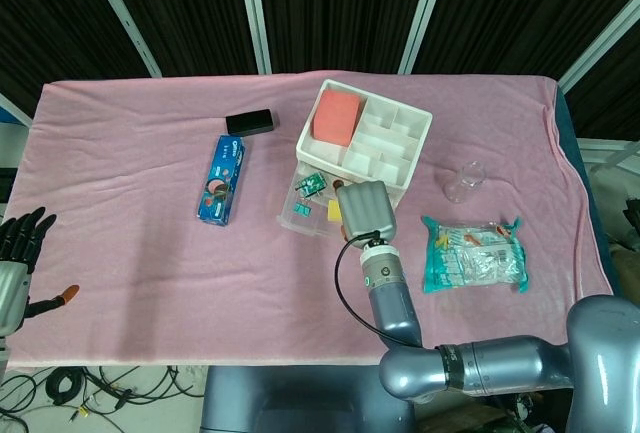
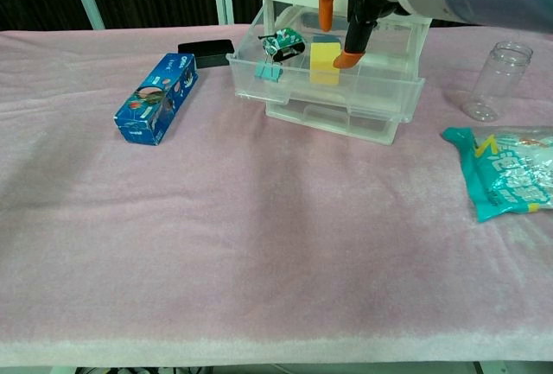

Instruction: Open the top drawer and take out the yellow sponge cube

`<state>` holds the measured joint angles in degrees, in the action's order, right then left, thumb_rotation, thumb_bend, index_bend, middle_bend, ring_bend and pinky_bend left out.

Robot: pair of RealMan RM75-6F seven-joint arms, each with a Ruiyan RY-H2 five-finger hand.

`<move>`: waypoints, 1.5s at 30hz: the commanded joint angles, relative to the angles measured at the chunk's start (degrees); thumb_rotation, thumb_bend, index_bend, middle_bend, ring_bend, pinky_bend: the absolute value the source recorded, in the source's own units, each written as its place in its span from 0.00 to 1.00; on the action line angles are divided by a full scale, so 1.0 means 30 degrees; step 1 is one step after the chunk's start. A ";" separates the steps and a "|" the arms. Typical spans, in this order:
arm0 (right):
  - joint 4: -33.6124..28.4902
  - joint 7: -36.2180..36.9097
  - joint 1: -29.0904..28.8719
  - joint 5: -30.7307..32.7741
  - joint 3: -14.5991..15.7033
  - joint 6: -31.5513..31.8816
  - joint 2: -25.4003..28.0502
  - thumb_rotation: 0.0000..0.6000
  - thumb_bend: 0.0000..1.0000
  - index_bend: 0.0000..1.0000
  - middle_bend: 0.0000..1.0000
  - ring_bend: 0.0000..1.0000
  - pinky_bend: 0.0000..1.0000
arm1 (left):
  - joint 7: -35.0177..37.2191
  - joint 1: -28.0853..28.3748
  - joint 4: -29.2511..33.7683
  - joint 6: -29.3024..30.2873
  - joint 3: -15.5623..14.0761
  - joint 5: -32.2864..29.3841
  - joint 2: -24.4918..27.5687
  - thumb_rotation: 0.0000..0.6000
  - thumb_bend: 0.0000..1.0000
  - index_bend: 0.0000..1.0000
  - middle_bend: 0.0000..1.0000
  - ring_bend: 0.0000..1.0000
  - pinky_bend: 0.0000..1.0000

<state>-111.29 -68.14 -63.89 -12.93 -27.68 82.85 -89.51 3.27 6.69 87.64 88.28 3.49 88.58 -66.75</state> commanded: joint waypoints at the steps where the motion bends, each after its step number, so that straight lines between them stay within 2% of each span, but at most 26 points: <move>1: 0.0211 0.0117 -0.0194 0.0228 0.0064 -0.0136 -0.0153 1.00 0.16 0.40 0.90 0.94 0.84 | 0.0015 0.0004 0.0021 -0.0024 0.0015 -0.0041 0.0008 1.00 0.00 0.00 0.00 0.00 0.00; 17: 0.1555 0.0655 -0.0732 0.0938 0.0607 -0.0603 -0.0358 1.00 0.17 0.40 0.90 0.94 0.84 | 0.0023 0.0049 0.0112 -0.0232 0.0014 -0.0185 0.0069 1.00 0.00 0.00 0.00 0.00 0.00; 21: 0.1708 0.0856 -0.0811 0.0918 0.0820 -0.0739 -0.0436 1.00 0.27 0.41 0.90 0.94 0.84 | 0.0006 0.0045 0.0143 -0.0255 0.0014 -0.0219 0.0082 1.00 0.00 0.00 0.00 0.00 0.00; 25: 0.1832 0.1195 -0.0843 0.0885 0.0903 -0.0897 -0.0502 1.00 0.42 0.49 0.91 0.94 0.84 | 0.0013 0.0054 0.0165 -0.0300 0.0020 -0.0260 0.0109 1.00 0.00 0.00 0.00 0.00 0.00; 28: 0.1794 0.1406 -0.0822 0.0804 0.0969 -0.0971 -0.0445 1.00 0.45 0.52 0.91 0.94 0.84 | 0.0015 0.0058 0.0172 -0.0336 0.0018 -0.0289 0.0119 1.00 0.00 0.00 0.00 0.00 0.00; 40: -0.0581 0.1801 -0.0658 0.0060 0.0947 -0.0289 0.0841 1.00 0.45 0.54 0.91 0.94 0.84 | 0.0001 0.0058 0.0162 -0.0300 0.0017 -0.0249 0.0124 1.00 0.00 0.00 0.00 0.00 0.00; 45: -0.2547 0.1885 -0.0478 -0.0578 0.0665 0.0274 0.2044 1.00 0.45 0.54 0.91 0.94 0.84 | -0.0059 0.0038 0.0148 -0.0226 -0.0003 -0.0175 0.0106 1.00 0.00 0.00 0.00 0.00 0.00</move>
<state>-116.33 -62.68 -65.68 -13.61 -25.16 82.70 -85.24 3.10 6.81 88.08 87.59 3.49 88.05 -66.42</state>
